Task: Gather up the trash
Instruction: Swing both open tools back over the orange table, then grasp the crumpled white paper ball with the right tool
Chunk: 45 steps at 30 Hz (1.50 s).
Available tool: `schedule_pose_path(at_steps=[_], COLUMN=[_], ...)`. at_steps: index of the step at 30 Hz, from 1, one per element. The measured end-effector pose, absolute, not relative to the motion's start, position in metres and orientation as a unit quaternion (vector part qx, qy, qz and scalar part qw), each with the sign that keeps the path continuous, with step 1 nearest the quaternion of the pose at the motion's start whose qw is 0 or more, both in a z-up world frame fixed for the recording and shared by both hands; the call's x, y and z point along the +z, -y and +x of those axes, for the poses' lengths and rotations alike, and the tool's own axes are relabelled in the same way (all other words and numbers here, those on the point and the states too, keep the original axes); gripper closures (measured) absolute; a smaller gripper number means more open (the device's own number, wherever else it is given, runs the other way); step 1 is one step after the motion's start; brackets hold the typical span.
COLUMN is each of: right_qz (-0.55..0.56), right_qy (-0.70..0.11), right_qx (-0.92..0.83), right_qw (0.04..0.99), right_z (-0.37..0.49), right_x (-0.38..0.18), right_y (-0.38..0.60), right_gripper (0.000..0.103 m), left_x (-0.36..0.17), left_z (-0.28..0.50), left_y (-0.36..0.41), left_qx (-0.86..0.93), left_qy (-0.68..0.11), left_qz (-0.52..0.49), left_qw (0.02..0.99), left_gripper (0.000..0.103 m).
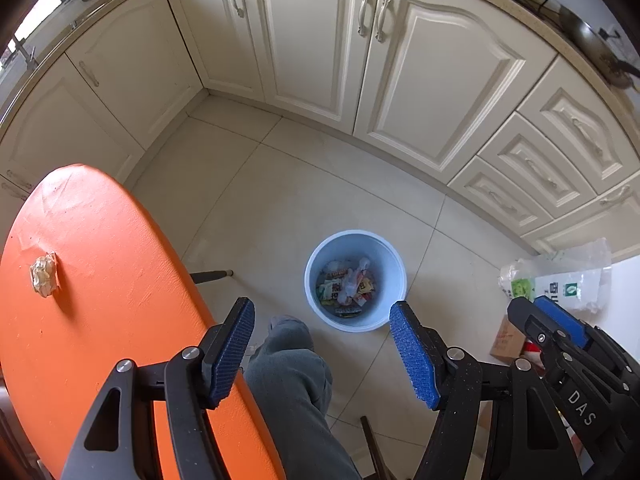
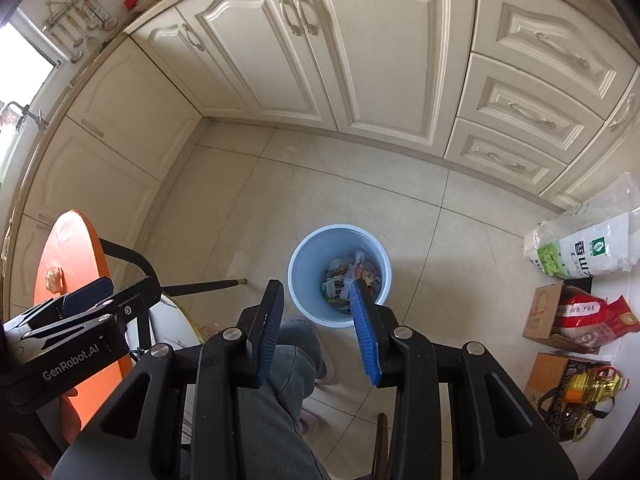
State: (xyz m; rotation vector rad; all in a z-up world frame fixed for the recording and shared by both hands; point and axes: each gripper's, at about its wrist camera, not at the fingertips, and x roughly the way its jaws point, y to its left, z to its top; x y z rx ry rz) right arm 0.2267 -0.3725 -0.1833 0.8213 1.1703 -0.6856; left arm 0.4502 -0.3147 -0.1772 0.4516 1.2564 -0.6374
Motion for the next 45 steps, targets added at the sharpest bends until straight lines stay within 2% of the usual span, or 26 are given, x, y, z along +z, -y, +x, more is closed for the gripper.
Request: schedule_pose_path(at_steps=[14,23,30,32,33,34,45], right_qz=[0.339,0.295,0.256,0.247,0.241,0.235,0.172], right_qy=[-0.514,-0.519,-0.537,-0.543,-0.545,-0.543,-0.579], right_qx=[-0.29,-0.247,-0.185,-0.167,-0.155,-0.146,-0.102], right_qw=[0.733,0.763,0.782,0.785,0.788,0.793,0.79], right_z=[0.228,0.266,0.335,0.357,0.37,0.381,0.506], right_x=[-0.14,-0.112,-0.105,-0.106,-0.107,-0.108,-0.147], right_y=[0.326,0.262,0.2,0.183,0.173,0.163,0.108], right_gripper=[0.067,0.067,0.067,0.056,0.037,0.023,0.021], left_x=[-0.134,-0.1,-0.084,-0.081,-0.08,-0.078,-0.081], left_z=[0.418,0.409,0.443,0.458,0.467,0.475,0.559], left_y=[0.245,0.15,0.061,0.033,0.021,0.006,-0.112], left_qx=[-0.281,-0.25,-0.193,-0.172,-0.164,-0.153,-0.065], left_qy=[-0.551,-0.538,-0.551,-0.555,-0.556,-0.558,-0.58], left_qz=[0.188,0.148,0.099,0.081,0.073,0.065,-0.014], left_qw=[0.763,0.791,0.806,0.81,0.811,0.813,0.812], left_gripper=[0.037,0.037,0.037,0.037,0.037,0.037,0.037])
